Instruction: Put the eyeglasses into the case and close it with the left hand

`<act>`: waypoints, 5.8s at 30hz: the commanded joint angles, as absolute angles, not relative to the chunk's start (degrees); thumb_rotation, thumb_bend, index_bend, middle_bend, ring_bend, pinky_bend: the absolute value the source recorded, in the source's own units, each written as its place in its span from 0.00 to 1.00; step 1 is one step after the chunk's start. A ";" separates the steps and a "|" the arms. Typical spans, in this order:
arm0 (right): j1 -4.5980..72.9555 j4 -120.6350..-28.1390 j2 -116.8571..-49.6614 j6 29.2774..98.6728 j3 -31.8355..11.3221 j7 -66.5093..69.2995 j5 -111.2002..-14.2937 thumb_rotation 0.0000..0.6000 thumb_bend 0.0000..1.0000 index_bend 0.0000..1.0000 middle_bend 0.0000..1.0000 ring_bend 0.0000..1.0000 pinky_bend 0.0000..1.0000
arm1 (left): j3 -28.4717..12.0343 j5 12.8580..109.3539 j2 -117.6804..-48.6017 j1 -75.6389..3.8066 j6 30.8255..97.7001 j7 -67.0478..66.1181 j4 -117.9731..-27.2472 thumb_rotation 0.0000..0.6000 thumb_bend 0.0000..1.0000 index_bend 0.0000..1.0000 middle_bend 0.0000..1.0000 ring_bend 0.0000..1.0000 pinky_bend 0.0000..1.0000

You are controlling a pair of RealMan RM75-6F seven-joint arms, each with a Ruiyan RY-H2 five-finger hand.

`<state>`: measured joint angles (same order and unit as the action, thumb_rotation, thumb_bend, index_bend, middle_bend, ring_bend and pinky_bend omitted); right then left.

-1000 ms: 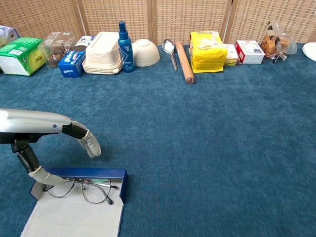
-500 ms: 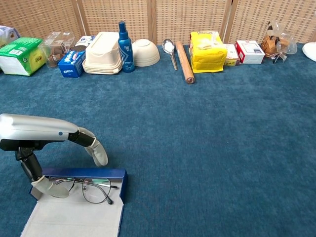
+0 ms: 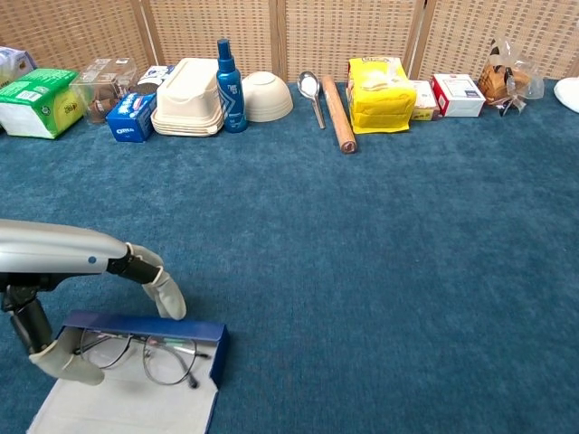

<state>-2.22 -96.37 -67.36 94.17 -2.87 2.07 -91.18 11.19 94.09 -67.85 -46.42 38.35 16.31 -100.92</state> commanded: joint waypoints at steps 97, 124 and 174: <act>16.40 -90.80 -70.25 83.76 -5.98 12.84 -98.11 0.84 0.66 0.04 0.25 0.11 0.16 | 17.81 121.27 -87.27 2.20 93.51 -30.91 -63.53 0.81 0.20 0.00 0.00 0.00 0.00; 15.80 -91.50 -69.01 87.34 -3.52 15.01 -100.41 0.84 0.66 0.02 0.25 0.11 0.16 | 17.97 125.64 -84.63 -1.35 90.01 -37.13 -62.98 0.79 0.22 0.00 0.00 0.00 0.00; 13.05 -90.86 -67.18 92.52 -0.80 20.24 -101.81 0.77 0.67 0.02 0.25 0.11 0.15 | 17.96 128.62 -91.41 -7.36 85.90 -38.28 -60.62 0.79 0.22 0.00 0.00 0.00 0.00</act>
<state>13.13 -90.92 -67.20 92.47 -0.86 20.16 -101.86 17.91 128.32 -91.38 -7.08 85.64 -38.28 -60.39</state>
